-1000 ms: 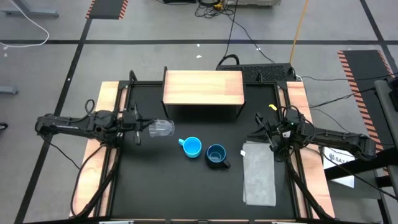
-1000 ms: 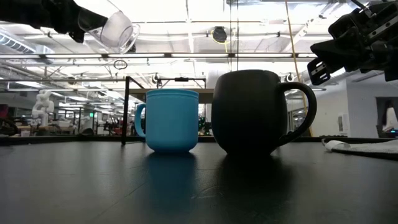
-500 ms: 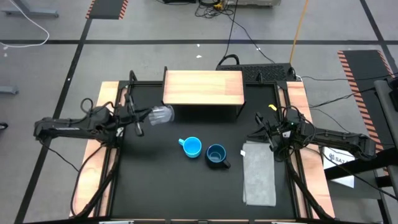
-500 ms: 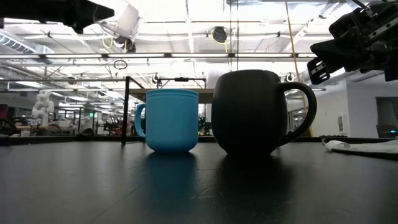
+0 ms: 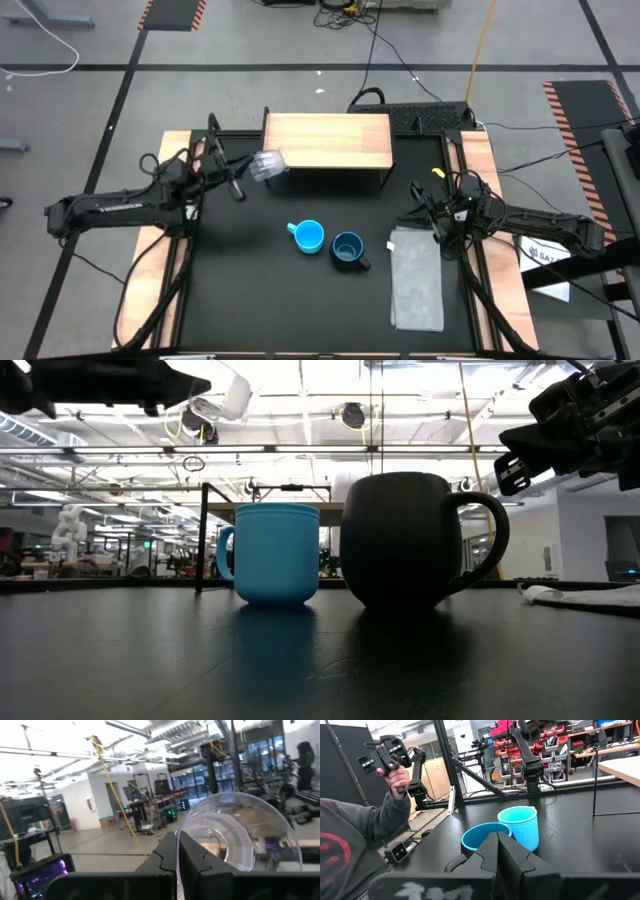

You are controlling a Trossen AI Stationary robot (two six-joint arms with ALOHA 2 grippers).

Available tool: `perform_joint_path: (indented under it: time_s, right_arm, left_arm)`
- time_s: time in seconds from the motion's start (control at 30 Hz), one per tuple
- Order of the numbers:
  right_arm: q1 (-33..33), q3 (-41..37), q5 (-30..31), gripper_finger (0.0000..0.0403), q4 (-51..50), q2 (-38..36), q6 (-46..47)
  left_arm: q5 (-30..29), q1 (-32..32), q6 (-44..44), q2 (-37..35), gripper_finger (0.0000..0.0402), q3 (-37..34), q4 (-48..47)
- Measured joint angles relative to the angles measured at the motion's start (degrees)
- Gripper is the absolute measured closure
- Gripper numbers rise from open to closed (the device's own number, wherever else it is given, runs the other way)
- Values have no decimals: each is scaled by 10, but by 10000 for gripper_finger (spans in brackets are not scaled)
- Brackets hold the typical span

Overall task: Stack small to large cups/mugs on shelf
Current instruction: Put the transparent mug on the shelf

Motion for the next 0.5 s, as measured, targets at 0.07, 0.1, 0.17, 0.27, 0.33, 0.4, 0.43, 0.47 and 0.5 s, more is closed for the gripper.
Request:
perform_joint_path:
  time_s: [0.07,0.1,0.17,0.27,0.33,0.4,0.43,0.47,0.5]
  right_arm:
    - [0,0,0,403,0,0,0]
    - [0,0,0,403,0,0,0]
    - [0,0,0,403,0,0,0]
    - [0,0,0,403,0,0,0]
    - [0,0,0,403,0,0,0]
    - [0,0,0,403,0,0,0]
    - [0,0,0,403,0,0,0]
    - [0,0,0,403,0,0,0]
    - [0,0,0,403,0,0,0]
  left_arm:
    - [16,19,-3,15,401,0,28]
    - [25,29,-5,22,401,0,44]
    - [42,47,-11,34,401,0,72]
    - [68,76,-22,48,401,0,112]
    - [85,95,-33,53,401,1,131]
    - [106,116,-47,57,401,10,128]
    - [118,126,-53,59,401,18,120]
    - [133,135,-59,63,401,28,109]
    - [148,143,-63,67,401,41,95]
